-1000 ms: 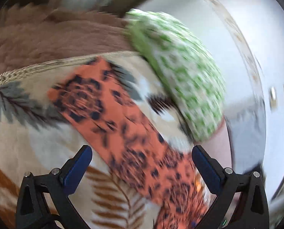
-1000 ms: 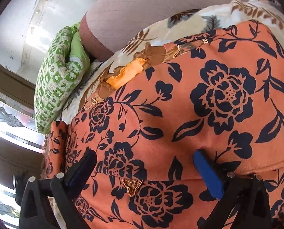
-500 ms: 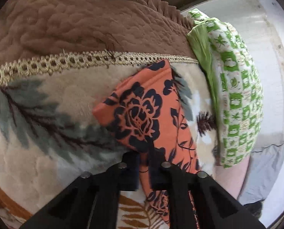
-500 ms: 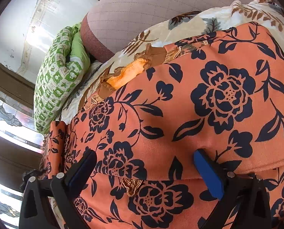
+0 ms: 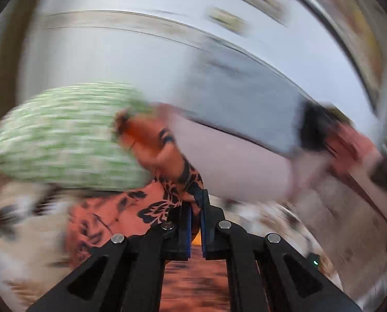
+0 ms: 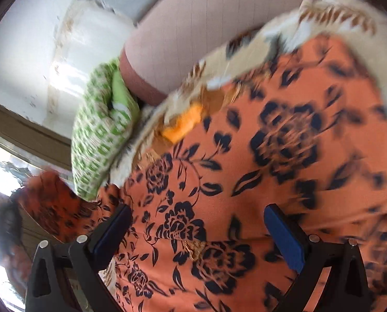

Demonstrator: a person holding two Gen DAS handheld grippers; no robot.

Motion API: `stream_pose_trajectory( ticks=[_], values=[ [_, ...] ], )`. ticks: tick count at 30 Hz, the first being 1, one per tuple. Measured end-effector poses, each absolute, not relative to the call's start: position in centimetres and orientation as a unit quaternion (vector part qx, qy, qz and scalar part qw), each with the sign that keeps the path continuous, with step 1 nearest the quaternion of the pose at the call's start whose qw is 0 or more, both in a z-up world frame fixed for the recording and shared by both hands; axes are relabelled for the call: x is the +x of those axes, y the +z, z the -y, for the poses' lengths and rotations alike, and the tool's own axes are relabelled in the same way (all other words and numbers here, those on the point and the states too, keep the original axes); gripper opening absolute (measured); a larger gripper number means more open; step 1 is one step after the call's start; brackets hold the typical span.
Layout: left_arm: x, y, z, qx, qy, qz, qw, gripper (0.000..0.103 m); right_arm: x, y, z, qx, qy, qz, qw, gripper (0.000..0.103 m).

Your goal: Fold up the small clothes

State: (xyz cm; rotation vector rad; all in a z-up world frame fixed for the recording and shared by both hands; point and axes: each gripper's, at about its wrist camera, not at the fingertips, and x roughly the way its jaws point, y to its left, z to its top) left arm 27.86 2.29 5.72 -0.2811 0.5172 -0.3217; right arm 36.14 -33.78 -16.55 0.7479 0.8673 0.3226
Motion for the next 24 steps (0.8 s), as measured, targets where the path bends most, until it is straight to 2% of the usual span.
stream_pose_trajectory(
  ticks=[2,3,4,5,6,9,13,18,24],
  values=[
    [28.9,4.2,4.4,-0.109,-0.214,-0.276,0.931,0.006,34.0,-15.6,36.6,0.368,0.142,-0.387,0.834,0.103],
    [29.5,2.4,7.8,-0.100,-0.235,-0.296,0.921,0.017,32.7,-15.3,38.3,0.375,0.133,-0.379,0.836,0.103],
    [30.4,0.5,10.2,-0.093,-0.255,-0.323,0.907,0.036,31.8,-15.2,39.6,0.379,0.125,-0.374,0.837,0.103],
    [31.4,-1.9,12.4,-0.079,-0.278,-0.369,0.883,0.085,30.7,-15.3,41.1,0.384,0.113,-0.374,0.837,0.103],
    [32.5,-5.2,14.4,-0.055,-0.284,-0.429,0.856,0.092,30.0,-15.5,42.1,0.386,0.106,-0.377,0.835,0.103],
    [31.9,-10.4,13.0,-0.038,-0.227,-0.490,0.841,0.085,28.3,-15.9,44.6,0.389,0.087,-0.385,0.833,0.103],
    [29.1,-10.1,4.8,-0.079,-0.164,-0.464,0.867,0.086,28.8,-15.6,45.1,0.385,0.098,-0.385,0.833,0.103],
    [26.9,-11.2,-6.0,-0.067,-0.022,-0.450,0.890,0.086,32.7,-15.2,42.6,0.393,0.154,-0.396,0.815,0.103],
    [27.3,-16.1,-11.0,-0.058,0.061,-0.493,0.866,0.086,38.3,-18.4,40.4,0.356,0.067,-0.477,0.800,0.101]
  ],
)
